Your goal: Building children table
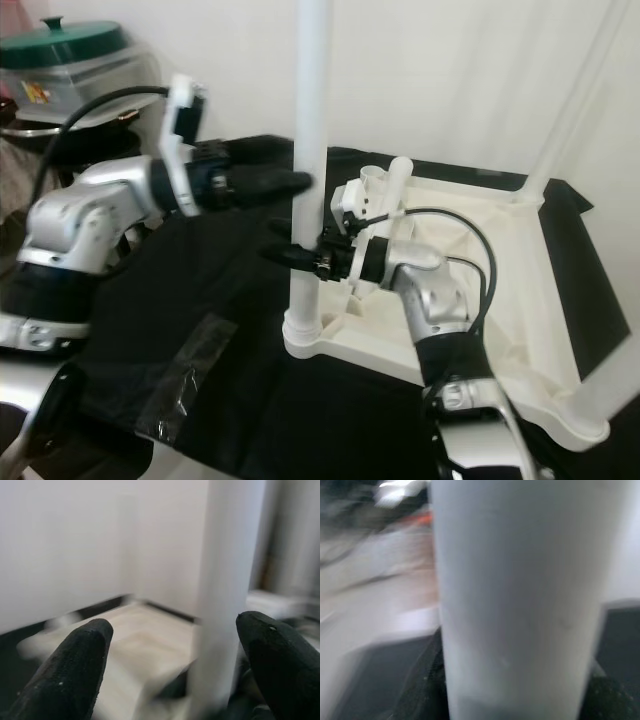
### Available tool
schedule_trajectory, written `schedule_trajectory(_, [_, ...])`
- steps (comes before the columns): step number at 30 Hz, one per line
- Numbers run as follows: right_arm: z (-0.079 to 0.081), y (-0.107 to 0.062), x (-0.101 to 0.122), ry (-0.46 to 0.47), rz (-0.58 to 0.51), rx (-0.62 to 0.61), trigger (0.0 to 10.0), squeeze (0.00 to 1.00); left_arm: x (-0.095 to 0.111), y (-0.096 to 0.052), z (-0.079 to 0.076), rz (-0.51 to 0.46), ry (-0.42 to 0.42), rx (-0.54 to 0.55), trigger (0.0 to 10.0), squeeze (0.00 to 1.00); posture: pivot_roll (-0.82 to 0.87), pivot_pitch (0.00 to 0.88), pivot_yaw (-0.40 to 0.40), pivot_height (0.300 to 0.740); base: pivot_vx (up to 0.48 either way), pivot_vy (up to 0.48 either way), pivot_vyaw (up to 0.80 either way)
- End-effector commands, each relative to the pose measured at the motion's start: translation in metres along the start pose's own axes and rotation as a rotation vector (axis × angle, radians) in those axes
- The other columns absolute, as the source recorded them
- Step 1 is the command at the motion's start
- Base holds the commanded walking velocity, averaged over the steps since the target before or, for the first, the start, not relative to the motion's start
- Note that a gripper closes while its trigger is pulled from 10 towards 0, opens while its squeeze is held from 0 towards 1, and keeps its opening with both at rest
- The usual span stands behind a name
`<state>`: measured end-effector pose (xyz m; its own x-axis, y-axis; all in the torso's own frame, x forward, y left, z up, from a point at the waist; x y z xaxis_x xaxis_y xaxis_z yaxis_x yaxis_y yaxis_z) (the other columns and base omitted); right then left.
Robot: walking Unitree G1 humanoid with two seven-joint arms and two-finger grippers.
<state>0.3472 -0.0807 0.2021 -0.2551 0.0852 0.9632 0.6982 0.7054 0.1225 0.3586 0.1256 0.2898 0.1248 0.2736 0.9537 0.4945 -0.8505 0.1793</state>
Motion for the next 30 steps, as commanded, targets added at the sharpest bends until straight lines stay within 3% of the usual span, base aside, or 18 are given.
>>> schedule_trajectory(1, [-0.009, -0.012, -0.032, 0.027, 0.170, -0.190, 0.0, 0.00, -0.004, -0.011, 0.012, 0.004, -0.021, 0.089, 10.0, 0.00, -0.10, 0.030, -0.025, 0.740, 0.000, 0.000, 0.00])
schedule_trajectory(2, [-0.004, -0.026, -0.044, 0.065, 0.278, -0.465, 0.0, 0.00, -0.016, -0.035, 0.028, 0.001, -0.048, 0.210, 10.0, 0.00, -0.10, 0.032, -0.023, 0.740, 0.000, 0.000, 0.00])
schedule_trajectory(3, [0.016, -0.032, -0.049, 0.083, 0.318, -0.559, 0.0, 0.00, -0.032, -0.062, 0.040, 0.006, -0.079, 0.322, 10.0, 0.00, -0.08, 0.033, -0.012, 0.740, 0.000, 0.000, 0.00])
schedule_trajectory(4, [0.037, -0.022, -0.049, 0.094, 0.306, -0.483, 0.0, 0.00, -0.051, -0.085, 0.045, 0.012, -0.117, 0.405, 10.0, 0.00, -0.09, 0.022, 0.004, 0.740, 0.000, 0.000, 0.00])
schedule_trajectory(7, [0.046, -0.011, -0.047, 0.085, 0.262, -0.383, 0.0, 0.00, -0.080, -0.106, 0.040, 0.027, -0.170, 0.480, 10.0, 0.00, -0.07, 0.016, -0.008, 0.740, 0.000, 0.000, 0.00])
schedule_trajectory(11, [0.043, -0.010, -0.048, 0.083, 0.259, -0.381, 0.0, 0.00, -0.085, -0.108, 0.038, 0.029, -0.180, 0.489, 10.0, 0.00, -0.07, 0.016, -0.008, 0.740, 0.000, 0.000, 0.00])
schedule_trajectory(12, [0.040, -0.009, -0.050, 0.079, 0.270, -0.394, 0.0, 0.00, -0.099, -0.100, 0.024, 0.043, -0.184, 0.461, 10.0, 0.00, -0.04, 0.000, -0.018, 0.740, 0.000, 0.000, 0.00])
schedule_trajectory(13, [0.039, -0.007, -0.052, 0.077, 0.279, -0.398, 3.1, 0.00, -0.110, -0.092, 0.012, 0.052, -0.184, 0.437, 10.0, 0.00, -0.04, 0.000, -0.014, 0.740, 0.000, 0.000, 0.00])
schedule_trajectory(14, [0.039, -0.006, -0.050, 0.080, 0.282, -0.406, 10.0, 0.00, -0.121, -0.085, -0.002, 0.070, -0.174, 0.408, 10.0, 0.00, -0.04, 0.000, -0.009, 0.740, 0.000, 0.000, 0.00])
schedule_trajectory(15, [0.039, -0.006, -0.050, 0.080, 0.282, -0.406, 10.0, 0.00, -0.121, -0.085, -0.002, 0.070, -0.174, 0.408, 10.0, 0.00, -0.04, 0.000, -0.009, 0.740, 0.000, 0.000, 0.00])
schedule_trajectory(16, [0.040, -0.004, -0.046, 0.084, 0.260, -0.360, 10.0, 1.00, -0.133, -0.080, -0.014, 0.093, -0.158, 0.394, 10.0, 0.00, -0.03, 0.000, -0.008, 0.740, 0.000, 0.000, 0.00])
schedule_trajectory(19, [0.042, -0.003, -0.042, 0.087, 0.242, -0.327, 10.0, 1.00, -0.139, -0.078, -0.018, 0.109, -0.146, 0.389, 10.0, 0.00, -0.03, 0.000, -0.008, 0.740, 0.000, 0.000, 0.00])
schedule_trajectory(22, [0.052, 0.001, -0.028, 0.157, 0.151, -0.111, 10.0, 1.00, -0.153, -0.076, -0.027, 0.131, -0.110, 0.393, 10.0, 0.00, -0.02, 0.000, -0.012, 0.740, 0.000, 0.000, 0.00])
schedule_trajectory(23, [0.055, 0.001, -0.021, 0.178, 0.106, -0.016, 10.0, 0.92, -0.157, -0.076, -0.030, 0.133, -0.097, 0.395, 10.0, 0.00, -0.02, 0.000, -0.013, 0.740, 0.000, 0.000, 0.00])
schedule_trajectory(24, [0.055, 0.001, -0.021, 0.178, 0.106, -0.016, 10.0, 0.92, -0.157, -0.076, -0.030, 0.133, -0.097, 0.395, 10.0, 0.00, -0.02, 0.000, -0.013, 0.740, 0.000, 0.000, 0.00])
schedule_trajectory(25, [0.054, -0.001, -0.018, 0.176, 0.073, 0.053, 10.0, 0.20, -0.159, -0.075, -0.033, 0.131, -0.090, 0.399, 10.0, 0.00, -0.01, 0.000, -0.018, 0.740, 0.000, 0.000, 0.00])
schedule_trajectory(26, [0.051, -0.002, -0.016, 0.154, 0.052, 0.098, 10.0, 0.00, -0.160, -0.075, -0.033, 0.126, -0.076, 0.406, 10.0, 0.00, -0.01, 0.000, -0.021, 0.740, 0.000, 0.000, 0.00])
schedule_trajectory(30, [0.040, -0.007, -0.018, 0.091, 0.025, 0.255, 10.0, 0.00, -0.161, -0.074, -0.037, 0.122, -0.017, 0.405, 10.0, 0.00, 0.00, 0.000, -0.028, 0.740, 0.000, 0.000, 0.00])
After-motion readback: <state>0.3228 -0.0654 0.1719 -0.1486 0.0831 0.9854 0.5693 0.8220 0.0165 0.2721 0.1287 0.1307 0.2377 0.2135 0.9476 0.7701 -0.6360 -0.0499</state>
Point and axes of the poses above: a point about 5 cm out from each wrist's last joint towards the gripper, its own y axis pointing out of the wrist towards the gripper, its own x axis along the axis of the wrist's last joint, z = x × y, the point moved 3 cm from there along y, pointing out of the wrist towards the gripper, and after that the axes turned 15 degrees about -y, right-handed, at the moved point
